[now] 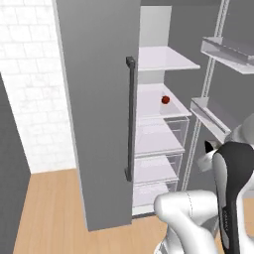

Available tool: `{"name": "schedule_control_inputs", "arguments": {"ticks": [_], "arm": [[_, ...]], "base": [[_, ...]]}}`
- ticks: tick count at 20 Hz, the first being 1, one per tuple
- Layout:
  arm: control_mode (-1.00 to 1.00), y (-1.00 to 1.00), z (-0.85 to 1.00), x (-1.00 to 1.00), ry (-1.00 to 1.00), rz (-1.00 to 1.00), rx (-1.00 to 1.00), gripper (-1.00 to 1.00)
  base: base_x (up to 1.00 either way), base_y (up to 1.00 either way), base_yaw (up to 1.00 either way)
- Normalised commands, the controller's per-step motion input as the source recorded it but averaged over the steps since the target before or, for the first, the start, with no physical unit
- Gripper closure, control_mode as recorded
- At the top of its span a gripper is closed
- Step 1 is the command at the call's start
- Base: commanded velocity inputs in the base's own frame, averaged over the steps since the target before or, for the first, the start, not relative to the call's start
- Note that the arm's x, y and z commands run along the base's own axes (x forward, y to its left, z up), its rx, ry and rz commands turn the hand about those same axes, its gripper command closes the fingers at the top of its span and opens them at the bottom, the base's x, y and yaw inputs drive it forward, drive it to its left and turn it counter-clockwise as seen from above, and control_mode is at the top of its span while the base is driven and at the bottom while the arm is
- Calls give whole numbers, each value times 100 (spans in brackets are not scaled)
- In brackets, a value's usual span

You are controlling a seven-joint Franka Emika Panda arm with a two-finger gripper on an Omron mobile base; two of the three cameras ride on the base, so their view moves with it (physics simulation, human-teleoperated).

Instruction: Place one bell pepper and one fish in each tupperware on the nearby counter, to pack two identical lunches.

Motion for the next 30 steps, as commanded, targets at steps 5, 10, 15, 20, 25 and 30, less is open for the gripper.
{"name": "schedule_control_inputs", "arguments": {"ticks": [5, 10, 15, 20, 25, 30], "arm": [[100, 0, 0, 0, 0, 0, 0, 100], [100, 0, 0, 0, 0, 0, 0, 100], [100, 0, 0, 0, 0, 0, 0, 100], [100, 0, 0, 0, 0, 0, 0, 100], [100, 0, 0, 0, 0, 0, 0, 100], [100, 0, 0, 0, 0, 0, 0, 100]], "base": [[-87, -22, -38], [-16, -44, -58], [1, -45, -65], [9, -62, -63], [24, -75, -57], [82, -56, -39]]}}
